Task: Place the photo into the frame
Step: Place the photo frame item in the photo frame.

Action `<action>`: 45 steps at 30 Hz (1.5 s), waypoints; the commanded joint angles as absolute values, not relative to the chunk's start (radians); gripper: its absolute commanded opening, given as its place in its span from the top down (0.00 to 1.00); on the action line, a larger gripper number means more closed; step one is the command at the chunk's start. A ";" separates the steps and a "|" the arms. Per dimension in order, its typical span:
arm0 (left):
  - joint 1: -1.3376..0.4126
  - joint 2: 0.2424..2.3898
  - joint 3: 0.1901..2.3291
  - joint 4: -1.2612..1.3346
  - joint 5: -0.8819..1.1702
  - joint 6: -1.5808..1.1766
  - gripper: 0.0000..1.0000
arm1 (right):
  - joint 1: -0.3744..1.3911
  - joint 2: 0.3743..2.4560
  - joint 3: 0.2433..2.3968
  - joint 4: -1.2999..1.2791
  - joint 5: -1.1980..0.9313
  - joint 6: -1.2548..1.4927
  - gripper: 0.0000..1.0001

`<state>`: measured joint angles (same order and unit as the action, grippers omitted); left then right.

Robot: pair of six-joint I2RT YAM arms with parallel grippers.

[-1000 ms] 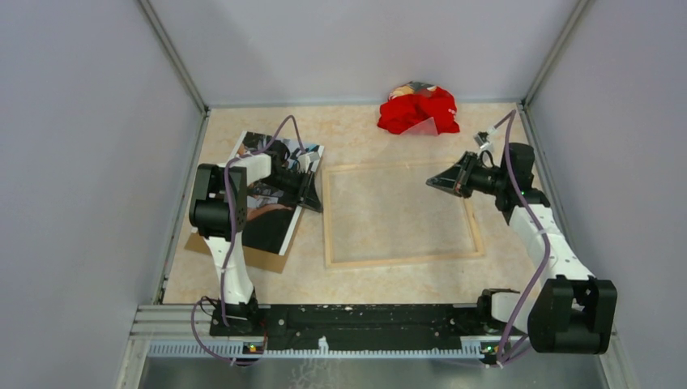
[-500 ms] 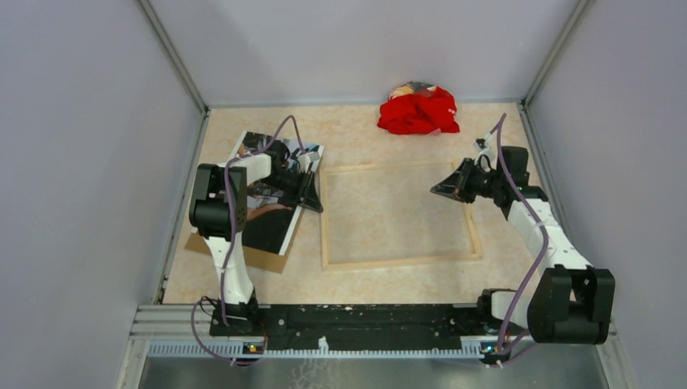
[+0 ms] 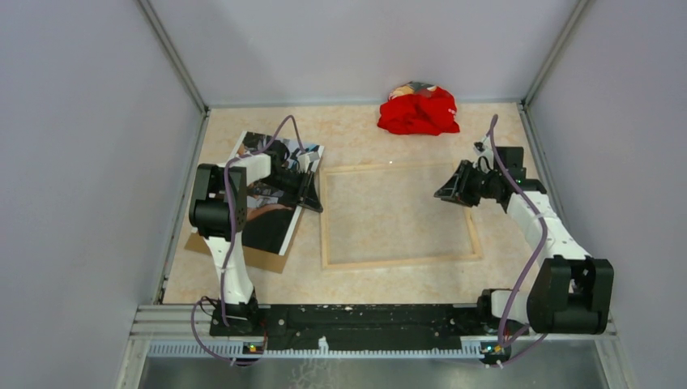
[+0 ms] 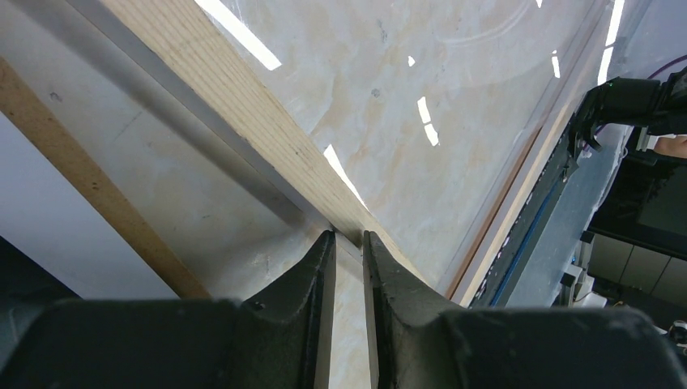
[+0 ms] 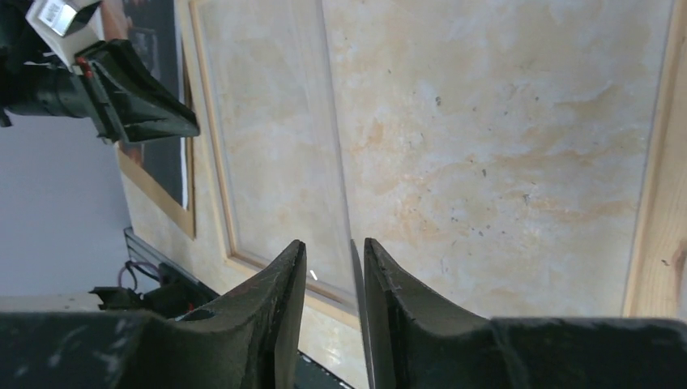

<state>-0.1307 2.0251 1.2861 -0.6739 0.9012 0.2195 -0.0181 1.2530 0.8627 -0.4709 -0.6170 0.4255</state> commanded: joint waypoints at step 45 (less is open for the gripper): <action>-0.128 2.040 1.283 -0.662 0.949 0.234 0.76 | 0.141 1.444 0.973 -0.580 -0.016 0.285 0.41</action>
<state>-0.1284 2.0342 1.2858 -0.6735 0.9165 0.2195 0.1307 1.4288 0.9520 -0.5987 -0.0597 0.2985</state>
